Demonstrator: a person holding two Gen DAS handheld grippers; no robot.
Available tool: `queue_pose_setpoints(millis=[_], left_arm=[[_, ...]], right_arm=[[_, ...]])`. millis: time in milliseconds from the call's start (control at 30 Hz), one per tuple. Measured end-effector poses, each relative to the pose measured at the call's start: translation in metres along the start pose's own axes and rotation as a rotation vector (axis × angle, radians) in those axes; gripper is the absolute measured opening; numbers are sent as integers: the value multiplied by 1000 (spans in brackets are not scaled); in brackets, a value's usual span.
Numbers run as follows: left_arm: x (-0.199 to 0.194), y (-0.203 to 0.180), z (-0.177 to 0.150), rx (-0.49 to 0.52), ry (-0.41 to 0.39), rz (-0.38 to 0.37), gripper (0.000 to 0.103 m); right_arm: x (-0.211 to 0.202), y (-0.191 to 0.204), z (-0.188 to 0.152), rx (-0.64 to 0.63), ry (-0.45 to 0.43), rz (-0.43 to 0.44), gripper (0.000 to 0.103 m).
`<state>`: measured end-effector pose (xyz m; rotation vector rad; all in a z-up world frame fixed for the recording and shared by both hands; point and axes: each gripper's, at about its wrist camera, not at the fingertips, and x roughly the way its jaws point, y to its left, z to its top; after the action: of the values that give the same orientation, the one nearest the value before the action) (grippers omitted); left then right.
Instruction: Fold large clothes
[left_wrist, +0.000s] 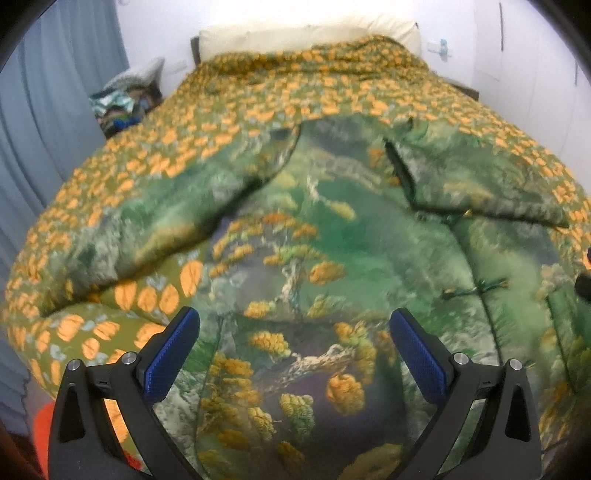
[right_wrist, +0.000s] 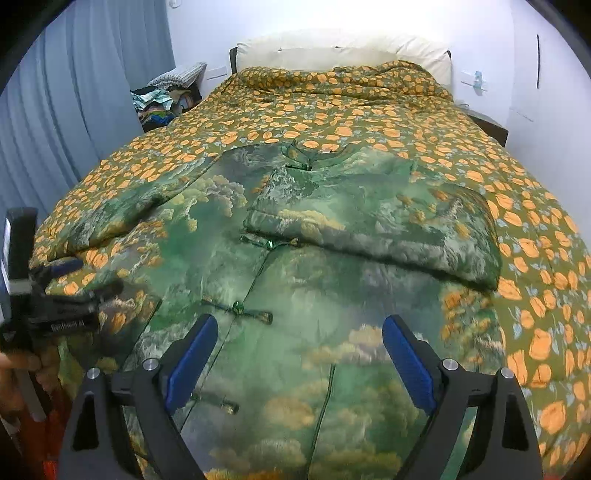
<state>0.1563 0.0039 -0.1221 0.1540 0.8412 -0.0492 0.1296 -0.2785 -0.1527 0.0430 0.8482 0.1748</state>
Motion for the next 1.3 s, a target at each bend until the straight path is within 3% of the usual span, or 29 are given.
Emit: queue_pose_setpoints(millis=[400,733,867,967,1033,1167,1300], left_arm=[[-27,-10,10,44,-60,87,103],[-23,-5,12,-12,-3,9,103],[-16,11,18,-67,45,-88,103],[-12,58,33,-203,42,-164,103],[-11,95,42,-270,28,-176,103],[-3,186,60,-368,38,-135,103],[16,288,64,-479,151,-98,103]], right_arm=[[-17,9,-15,-34,-42,-25,91],[-16,11,-21,-47,-34,-26,91],[-15,11,-23,-50,-29,-23,91],[-15,13,-23,-65,-28,-23,91],[-15,14,-23,-72,-26,-19,91],[-13,14,-24,-75,-17,-9,91],[-10,15,-25,-76,-9,-4,91]])
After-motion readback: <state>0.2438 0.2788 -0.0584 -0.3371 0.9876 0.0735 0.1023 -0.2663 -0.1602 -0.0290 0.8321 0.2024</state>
